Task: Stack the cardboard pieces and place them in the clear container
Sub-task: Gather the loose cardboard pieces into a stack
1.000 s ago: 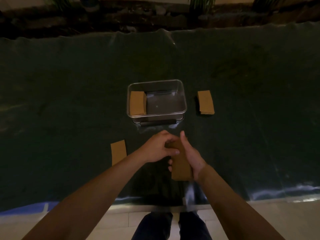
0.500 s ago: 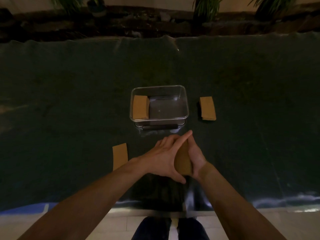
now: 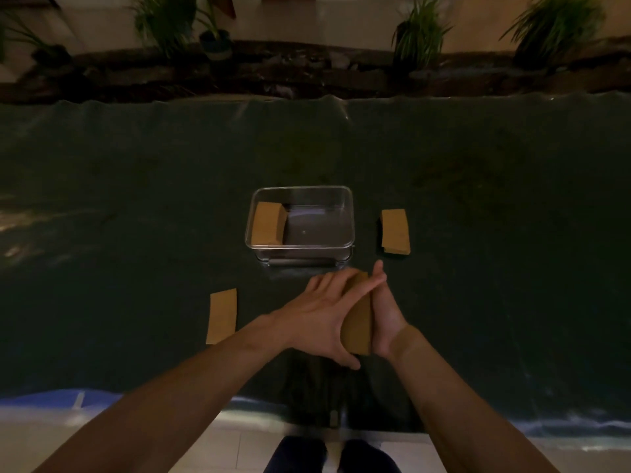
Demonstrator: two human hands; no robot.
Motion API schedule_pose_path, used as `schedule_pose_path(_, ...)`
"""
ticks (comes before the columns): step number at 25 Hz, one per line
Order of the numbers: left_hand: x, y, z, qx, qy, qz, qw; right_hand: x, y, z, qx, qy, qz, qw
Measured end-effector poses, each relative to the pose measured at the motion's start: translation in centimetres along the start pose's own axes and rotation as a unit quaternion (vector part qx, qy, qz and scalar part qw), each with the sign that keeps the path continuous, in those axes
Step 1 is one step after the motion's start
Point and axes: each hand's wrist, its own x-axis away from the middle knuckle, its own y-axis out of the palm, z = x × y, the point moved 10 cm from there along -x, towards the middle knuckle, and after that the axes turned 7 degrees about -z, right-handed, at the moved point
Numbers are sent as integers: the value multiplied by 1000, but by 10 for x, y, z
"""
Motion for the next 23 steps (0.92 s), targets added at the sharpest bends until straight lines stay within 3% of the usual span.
schedule_pose_path(4, -3, -2, 19, -64, 7, 22, 998, 8, -8, -5, 8, 18, -7, 1000)
schedule_pose_path(7, -1, 0, 13, -53, -20, 35, 998, 10, -5, 0, 18, 26, -11, 999)
schedule_pose_path(10, 5, -2, -14, -46, -58, 48, 996, 4, 16, 15, 17, 37, -22, 999)
schedule_pose_path(18, 48, 4, -85, -58, -39, 34, 997, -42, 73, 44, 15, 0, -18, 1000)
schedule_pose_path(23, 80, 17, -147, 35, -79, 49, 995, -62, 87, 56, 39, 11, 40, 998)
